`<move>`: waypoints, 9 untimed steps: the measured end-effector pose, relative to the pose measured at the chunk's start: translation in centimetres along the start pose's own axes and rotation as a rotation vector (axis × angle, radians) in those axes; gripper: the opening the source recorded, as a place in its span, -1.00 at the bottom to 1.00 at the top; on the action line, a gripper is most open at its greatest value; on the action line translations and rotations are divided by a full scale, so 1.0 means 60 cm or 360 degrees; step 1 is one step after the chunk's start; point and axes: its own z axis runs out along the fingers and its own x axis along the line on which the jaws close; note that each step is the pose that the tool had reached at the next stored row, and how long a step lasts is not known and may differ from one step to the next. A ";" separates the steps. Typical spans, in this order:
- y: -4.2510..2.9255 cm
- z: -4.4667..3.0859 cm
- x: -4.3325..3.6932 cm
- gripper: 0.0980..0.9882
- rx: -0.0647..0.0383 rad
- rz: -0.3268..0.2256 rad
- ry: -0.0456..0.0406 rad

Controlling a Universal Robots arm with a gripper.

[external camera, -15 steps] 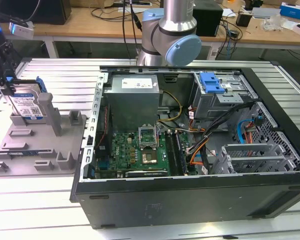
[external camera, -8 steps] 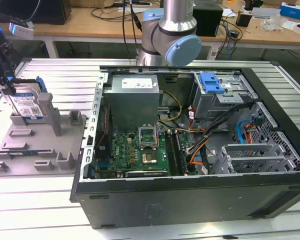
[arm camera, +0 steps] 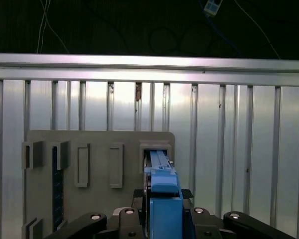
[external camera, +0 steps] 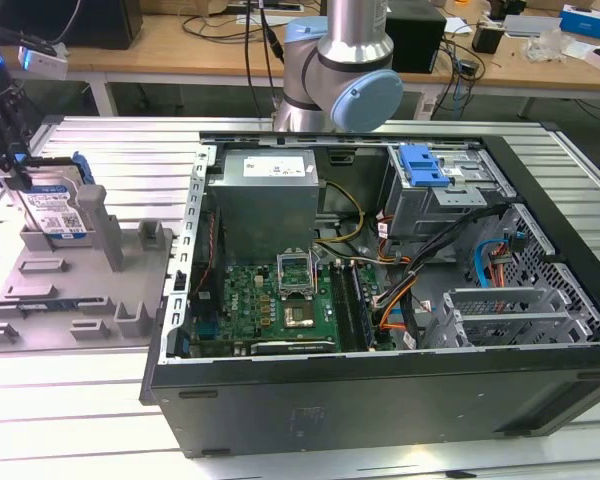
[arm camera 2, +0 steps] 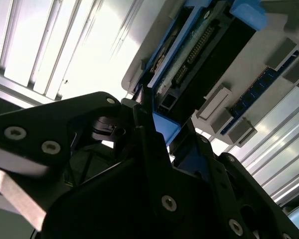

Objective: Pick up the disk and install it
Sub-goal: 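Pick up the disk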

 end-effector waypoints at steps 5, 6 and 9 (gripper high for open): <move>0.000 0.000 0.000 -0.39 0.0000 0.0000 0.0000; 0.000 0.001 0.000 -0.39 0.0000 0.0000 0.0000; 0.000 0.001 0.000 -0.39 0.0000 0.0000 0.0000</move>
